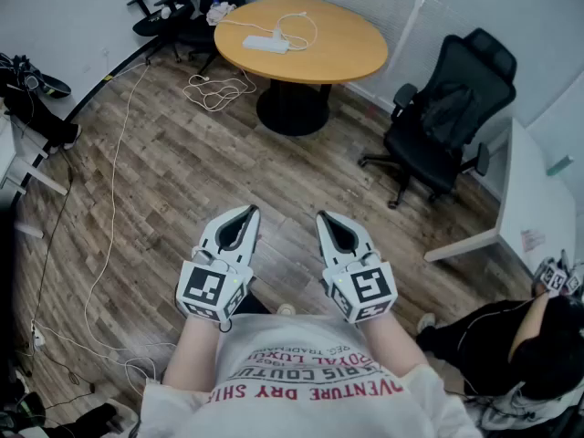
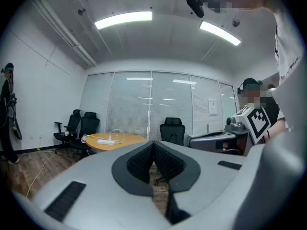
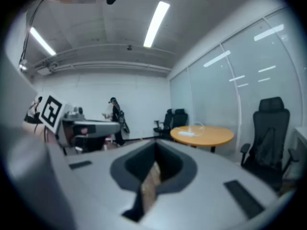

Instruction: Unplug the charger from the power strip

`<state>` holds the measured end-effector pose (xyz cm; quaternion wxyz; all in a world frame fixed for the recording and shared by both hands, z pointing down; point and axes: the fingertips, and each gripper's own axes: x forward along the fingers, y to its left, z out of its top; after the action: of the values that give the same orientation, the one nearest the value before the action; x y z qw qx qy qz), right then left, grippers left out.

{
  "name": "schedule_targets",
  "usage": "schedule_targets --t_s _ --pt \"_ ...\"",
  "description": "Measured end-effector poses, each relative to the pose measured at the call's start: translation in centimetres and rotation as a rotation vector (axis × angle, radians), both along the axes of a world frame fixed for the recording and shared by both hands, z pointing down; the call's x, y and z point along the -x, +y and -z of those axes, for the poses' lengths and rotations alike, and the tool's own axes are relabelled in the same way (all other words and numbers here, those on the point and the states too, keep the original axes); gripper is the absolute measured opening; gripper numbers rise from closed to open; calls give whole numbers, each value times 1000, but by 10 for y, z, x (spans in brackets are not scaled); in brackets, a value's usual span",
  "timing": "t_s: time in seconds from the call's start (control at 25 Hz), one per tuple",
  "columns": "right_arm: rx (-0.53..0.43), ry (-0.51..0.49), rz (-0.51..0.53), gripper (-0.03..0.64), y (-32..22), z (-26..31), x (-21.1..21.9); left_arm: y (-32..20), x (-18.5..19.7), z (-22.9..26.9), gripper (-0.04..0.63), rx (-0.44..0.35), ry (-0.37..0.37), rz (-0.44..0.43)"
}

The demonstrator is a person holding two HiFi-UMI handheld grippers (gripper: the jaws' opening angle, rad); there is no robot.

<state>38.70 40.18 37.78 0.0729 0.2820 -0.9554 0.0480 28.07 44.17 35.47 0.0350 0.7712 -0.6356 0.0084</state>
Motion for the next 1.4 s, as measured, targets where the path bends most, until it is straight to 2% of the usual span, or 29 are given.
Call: schedule_targets --t_s 0.36,0.52,0.88,1.04,1.4 --pt "12 4 -4 28 -3 -4 9 -3 8 -3 34 6 6 -4" --pt "37 -40 -7 28 -6 -1 18 -5 19 -5 34 12 14 -4" --pt "61 -26 17 28 -18 -15 65 -24 56 -16 34 31 36 -33" --pt "45 -5 18 29 -37 -15 105 -48 90 -11 34 19 37 -60" --pt "17 19 -62 28 -95 -4 209 -106 203 6 34 1 31 -121"
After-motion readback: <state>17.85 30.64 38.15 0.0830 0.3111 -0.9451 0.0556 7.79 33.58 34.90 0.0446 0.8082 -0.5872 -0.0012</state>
